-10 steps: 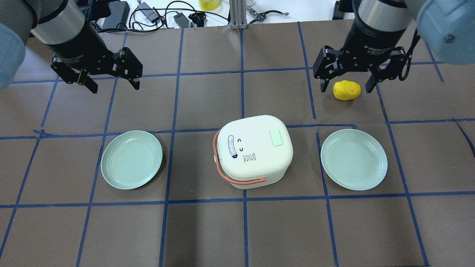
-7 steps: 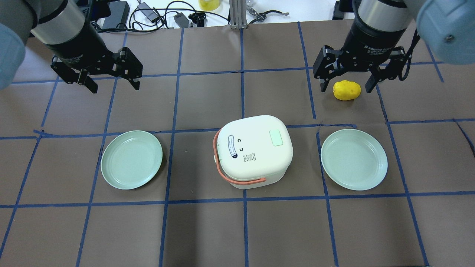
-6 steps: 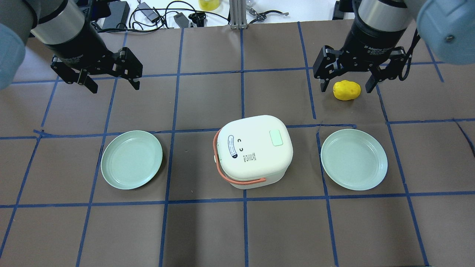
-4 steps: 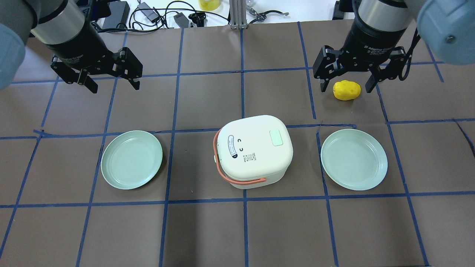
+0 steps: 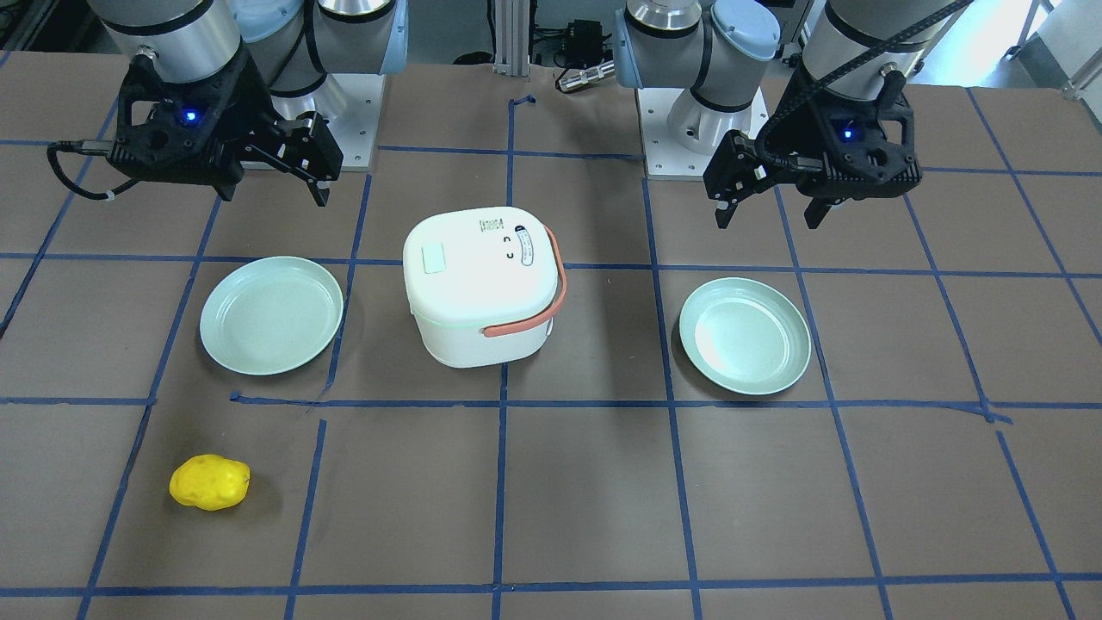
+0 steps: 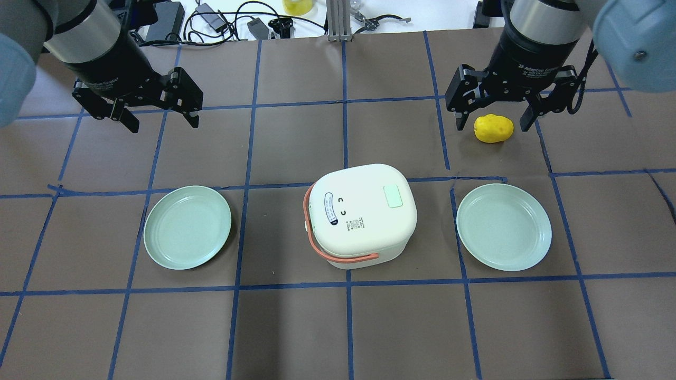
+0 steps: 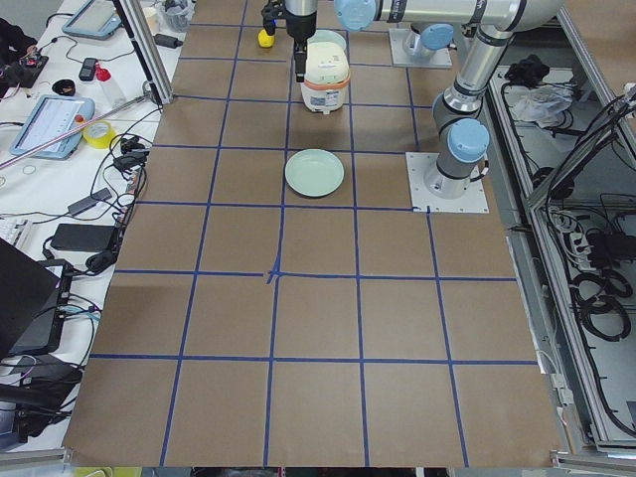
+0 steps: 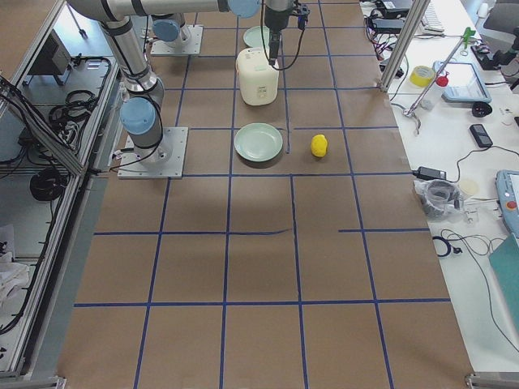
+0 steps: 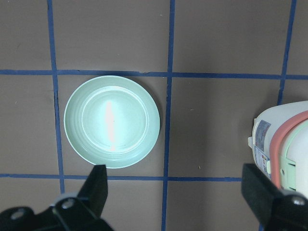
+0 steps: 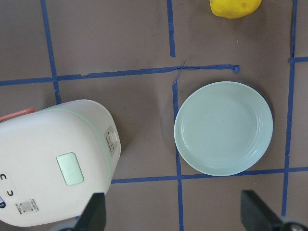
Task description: Press rice cooker button
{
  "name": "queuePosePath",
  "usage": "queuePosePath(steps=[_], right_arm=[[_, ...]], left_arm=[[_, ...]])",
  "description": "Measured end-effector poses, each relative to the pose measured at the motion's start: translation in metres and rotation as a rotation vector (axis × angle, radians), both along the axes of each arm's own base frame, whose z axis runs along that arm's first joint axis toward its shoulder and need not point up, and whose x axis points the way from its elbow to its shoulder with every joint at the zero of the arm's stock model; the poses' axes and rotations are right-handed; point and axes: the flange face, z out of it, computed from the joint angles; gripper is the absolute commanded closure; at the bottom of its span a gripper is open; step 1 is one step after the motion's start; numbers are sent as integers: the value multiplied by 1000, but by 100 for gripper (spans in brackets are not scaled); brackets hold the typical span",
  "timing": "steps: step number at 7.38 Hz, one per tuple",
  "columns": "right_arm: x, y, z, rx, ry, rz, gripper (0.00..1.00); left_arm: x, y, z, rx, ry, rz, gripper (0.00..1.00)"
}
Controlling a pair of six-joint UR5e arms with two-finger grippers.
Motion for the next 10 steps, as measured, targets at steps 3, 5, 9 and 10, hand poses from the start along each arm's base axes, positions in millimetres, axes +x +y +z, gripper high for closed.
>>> queuePosePath(steps=[3, 5, 9, 10], right_arm=[[2, 3, 1, -6, 2, -7, 51], [6, 2, -1, -6, -12, -12, 100], [45, 5, -23, 49, -40, 21, 100], [58, 5, -34, 70, -44, 44, 100]], left_arm=[[0, 0, 0, 0, 0, 0, 0], [0, 0, 0, 0, 0, 0, 0], [0, 0, 0, 0, 0, 0, 0], [0, 0, 0, 0, 0, 0, 0]])
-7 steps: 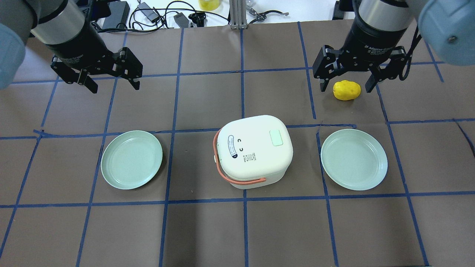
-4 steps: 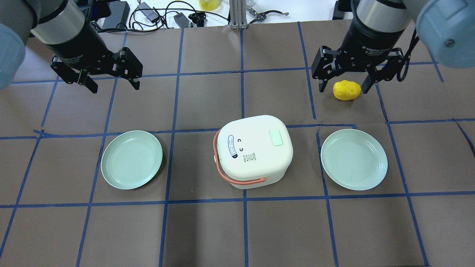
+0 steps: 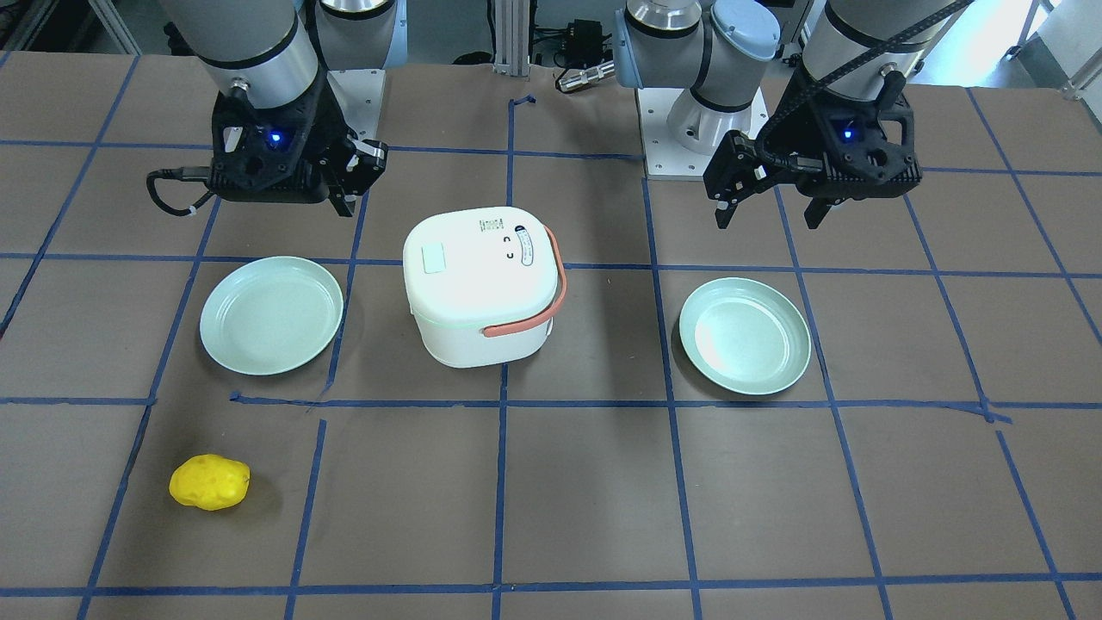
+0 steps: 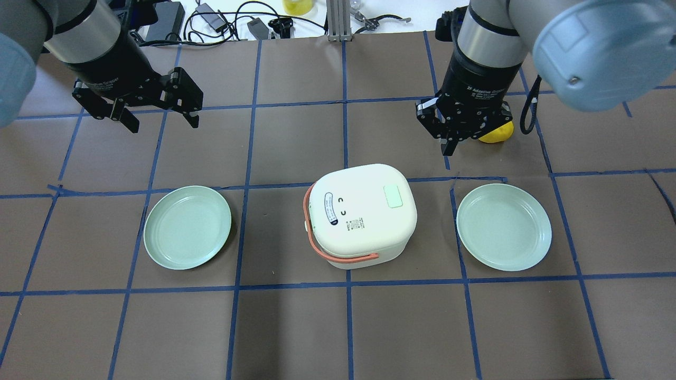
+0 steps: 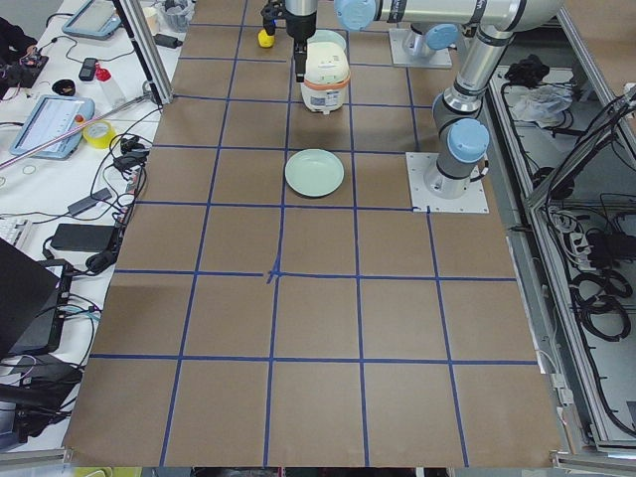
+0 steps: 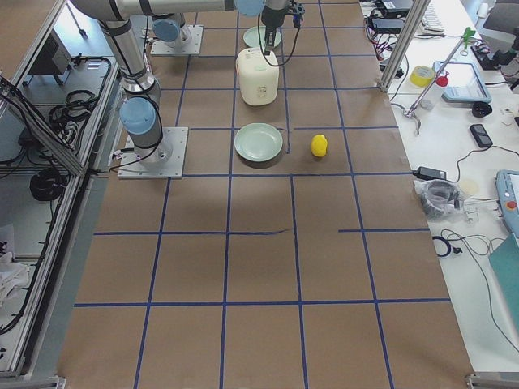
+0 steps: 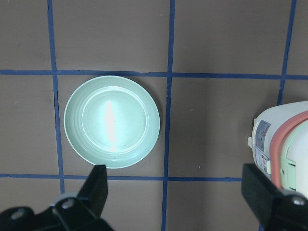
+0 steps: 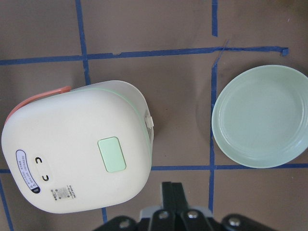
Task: Press rice cooker button
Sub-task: 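Move the right gripper over the rice cooker's pale green button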
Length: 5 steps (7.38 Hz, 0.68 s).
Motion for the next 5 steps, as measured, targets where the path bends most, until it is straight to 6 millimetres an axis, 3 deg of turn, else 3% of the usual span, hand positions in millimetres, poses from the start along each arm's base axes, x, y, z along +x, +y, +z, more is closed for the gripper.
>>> queuePosePath(steps=[2, 5], right_arm=[[25, 2, -24, 33, 2, 49, 100], [37, 2, -52, 58, -23, 62, 100]], left_arm=[[0, 0, 0, 0, 0, 0, 0], [0, 0, 0, 0, 0, 0, 0]])
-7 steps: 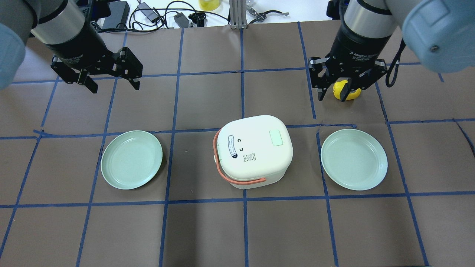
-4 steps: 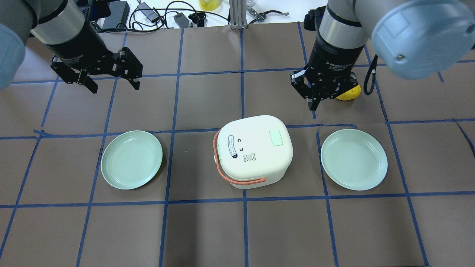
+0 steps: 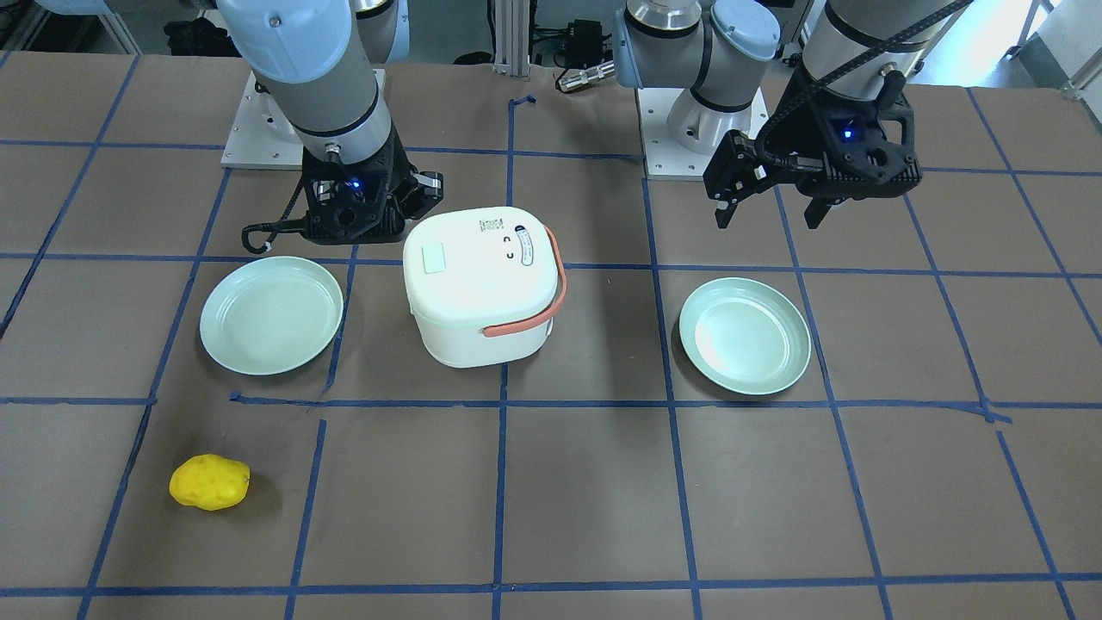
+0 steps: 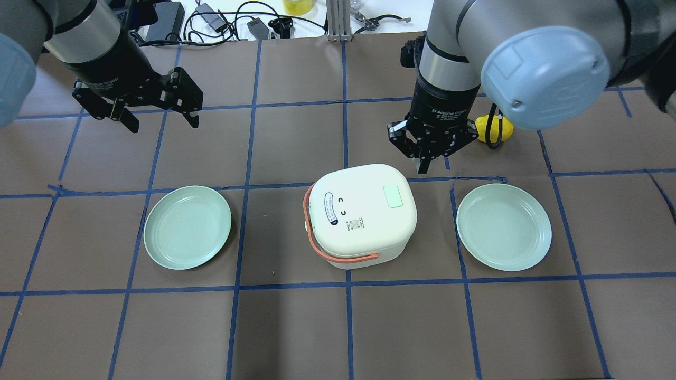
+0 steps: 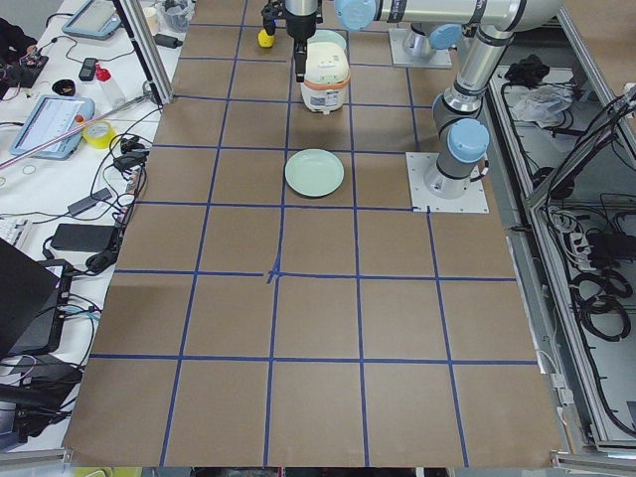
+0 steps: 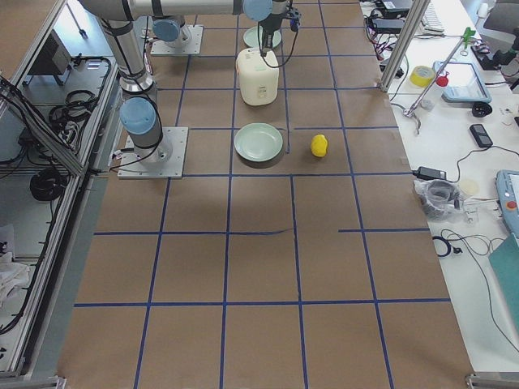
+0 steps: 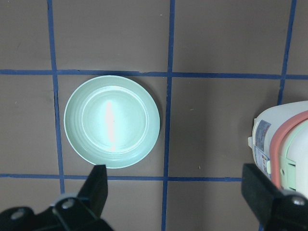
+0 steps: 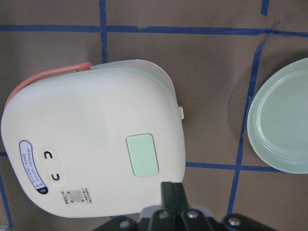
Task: Press rice cooker button
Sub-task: 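Move the right gripper over the rice cooker's pale green button, then lower the right gripper and press down on the green button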
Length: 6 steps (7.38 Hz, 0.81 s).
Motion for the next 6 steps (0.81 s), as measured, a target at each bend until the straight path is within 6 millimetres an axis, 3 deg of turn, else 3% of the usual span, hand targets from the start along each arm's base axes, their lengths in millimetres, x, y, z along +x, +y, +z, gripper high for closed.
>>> queuePosePath(steps=[6], right_arm=[[5, -3, -39, 36, -19, 4, 100]], left_arm=[[0, 0, 0, 0, 0, 0, 0]])
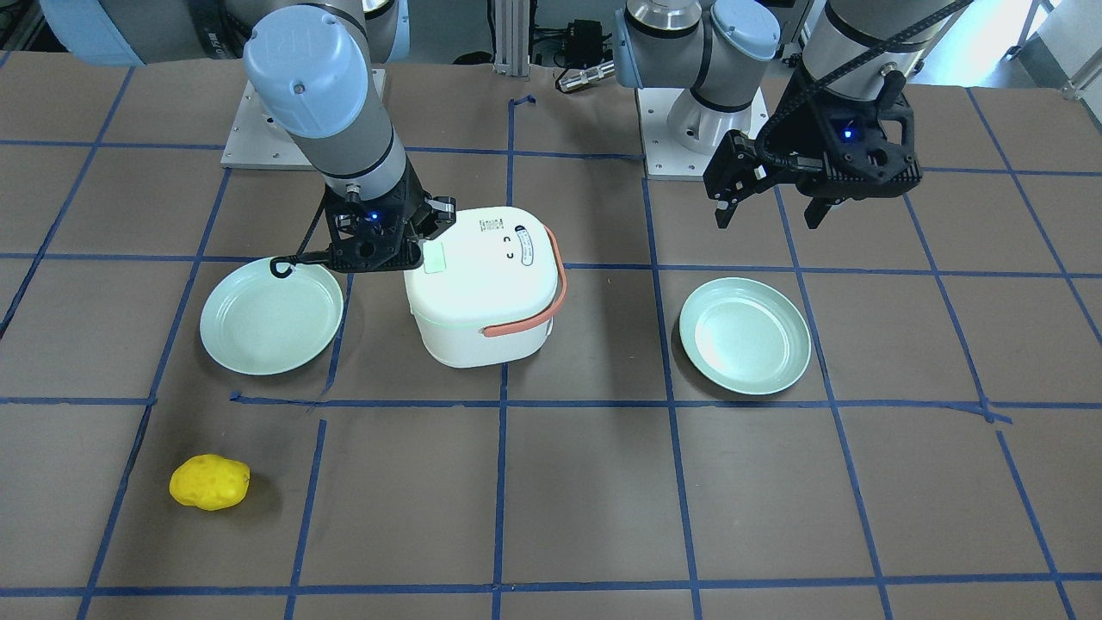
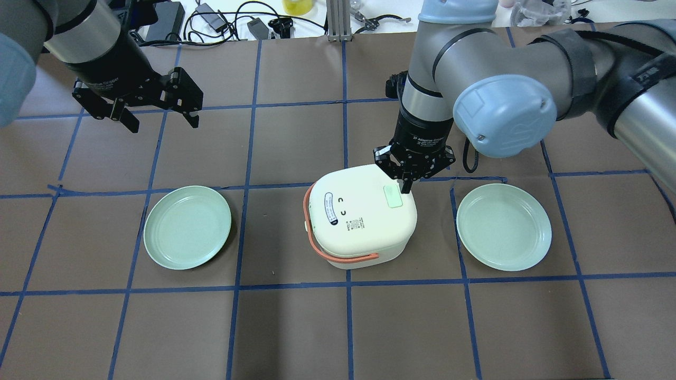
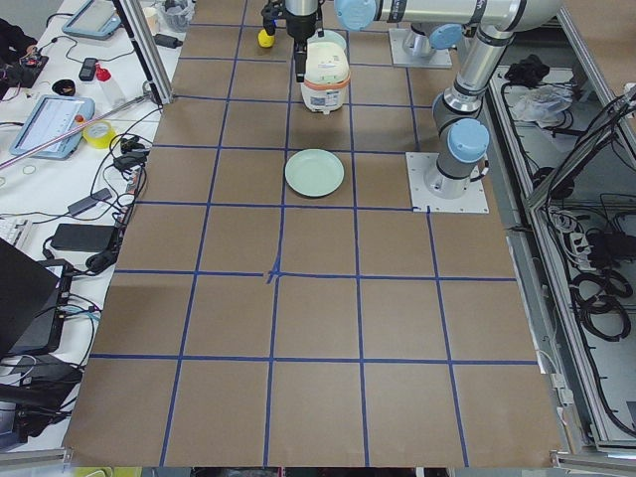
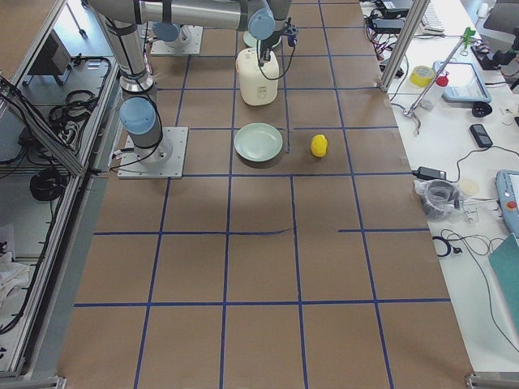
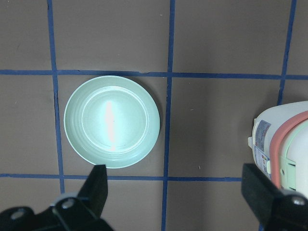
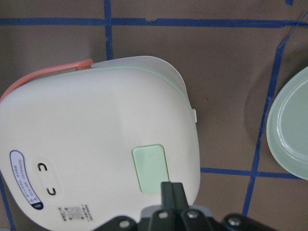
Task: Press rice cooker button
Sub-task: 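Lower the right gripper and press down on the green button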
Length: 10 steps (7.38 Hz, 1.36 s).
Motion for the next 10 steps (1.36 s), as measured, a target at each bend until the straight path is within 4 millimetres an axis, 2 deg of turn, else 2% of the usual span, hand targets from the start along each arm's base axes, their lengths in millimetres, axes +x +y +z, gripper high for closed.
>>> queuePosePath(steps=[5, 10], right_arm=[[11, -2, -9, 17, -47, 9, 100], [11, -4, -13, 24, -40, 3, 100]], left_arm=[[0, 0, 0, 0, 0, 0, 0], [0, 0, 0, 0, 0, 0, 0]])
